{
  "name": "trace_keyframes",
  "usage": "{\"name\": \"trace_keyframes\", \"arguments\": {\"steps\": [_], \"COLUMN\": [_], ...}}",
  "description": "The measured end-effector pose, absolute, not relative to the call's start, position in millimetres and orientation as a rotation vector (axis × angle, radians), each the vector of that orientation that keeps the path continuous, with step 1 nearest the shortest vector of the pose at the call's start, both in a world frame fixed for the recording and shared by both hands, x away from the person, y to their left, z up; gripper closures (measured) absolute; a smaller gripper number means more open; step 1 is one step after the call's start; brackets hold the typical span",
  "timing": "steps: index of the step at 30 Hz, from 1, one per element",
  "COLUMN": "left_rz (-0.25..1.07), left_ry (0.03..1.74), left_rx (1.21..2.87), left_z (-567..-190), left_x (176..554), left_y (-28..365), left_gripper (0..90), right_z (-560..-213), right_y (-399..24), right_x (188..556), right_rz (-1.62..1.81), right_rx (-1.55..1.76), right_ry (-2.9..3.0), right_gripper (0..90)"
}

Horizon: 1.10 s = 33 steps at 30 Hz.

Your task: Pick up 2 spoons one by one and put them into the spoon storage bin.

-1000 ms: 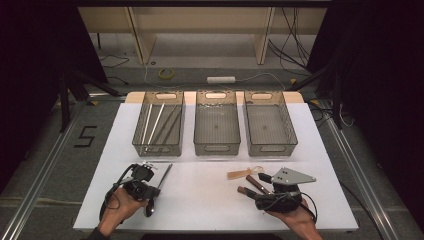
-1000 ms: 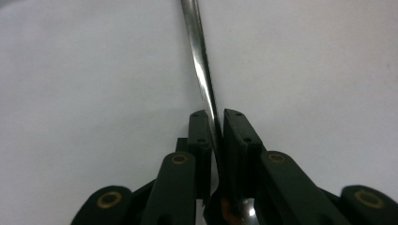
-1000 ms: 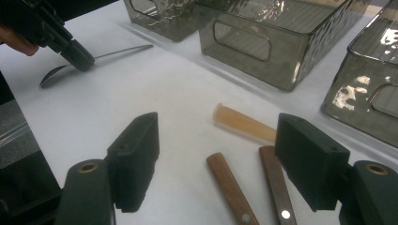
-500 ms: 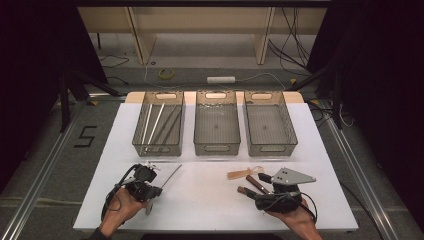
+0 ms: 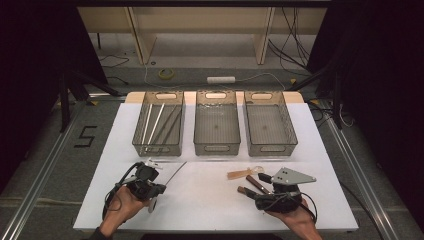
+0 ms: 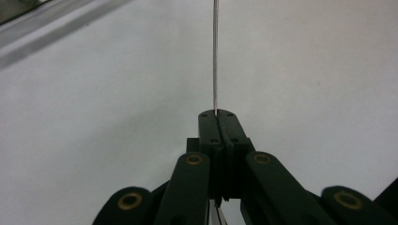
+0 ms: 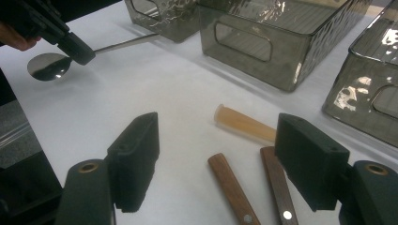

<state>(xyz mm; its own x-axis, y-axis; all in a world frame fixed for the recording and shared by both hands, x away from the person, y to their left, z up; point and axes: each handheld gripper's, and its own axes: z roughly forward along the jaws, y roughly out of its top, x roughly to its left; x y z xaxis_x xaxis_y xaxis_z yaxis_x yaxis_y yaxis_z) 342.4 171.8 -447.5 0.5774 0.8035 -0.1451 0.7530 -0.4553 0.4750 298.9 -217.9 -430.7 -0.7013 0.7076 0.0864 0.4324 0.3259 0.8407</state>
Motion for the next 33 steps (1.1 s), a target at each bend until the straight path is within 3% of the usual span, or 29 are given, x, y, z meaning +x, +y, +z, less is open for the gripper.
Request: {"name": "trace_keyframes", "arguments": {"steps": [4,33], "left_rz": [0.088,0.252], "left_ry": [1.218,1.092], "left_rx": [2.274,2.152], "left_z": [-443.0,-390.1], "left_x": [344.2,412.1], "left_y": [170.5,132.9], "left_gripper": [89.2,89.1], "right_z": [-430.7,-430.7], "right_y": [-218.6,-223.0], "right_x": [299.1,300.9], "right_rz": [1.322,1.364], "right_rx": [1.03,1.058], "right_ry": [2.295,2.257], "right_gripper": [32.2,27.5]}}
